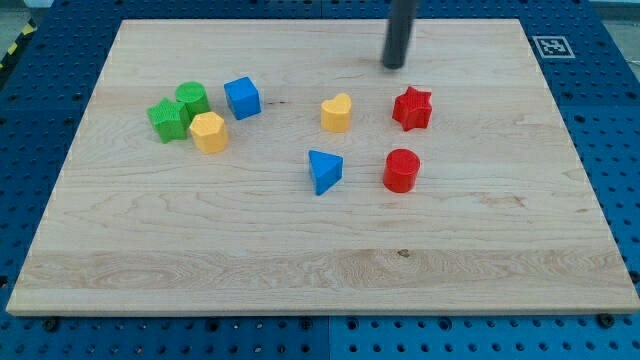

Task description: Move the blue cube to the top of the yellow heart

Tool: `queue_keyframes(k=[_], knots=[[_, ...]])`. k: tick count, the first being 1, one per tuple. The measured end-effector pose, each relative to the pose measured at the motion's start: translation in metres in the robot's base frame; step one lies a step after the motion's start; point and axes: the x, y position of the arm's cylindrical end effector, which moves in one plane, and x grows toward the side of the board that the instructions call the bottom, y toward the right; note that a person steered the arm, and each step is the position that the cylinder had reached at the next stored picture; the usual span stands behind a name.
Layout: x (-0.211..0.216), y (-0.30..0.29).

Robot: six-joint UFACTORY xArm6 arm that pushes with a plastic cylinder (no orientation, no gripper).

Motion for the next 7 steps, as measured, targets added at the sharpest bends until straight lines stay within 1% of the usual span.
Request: queue_keyframes(k=[1,2,3,6,7], knots=[[-0.002,-0.057],[-0.002,-0.096],[0.01,-0.102],[0.108,-0.102],[0.122,-0.109]])
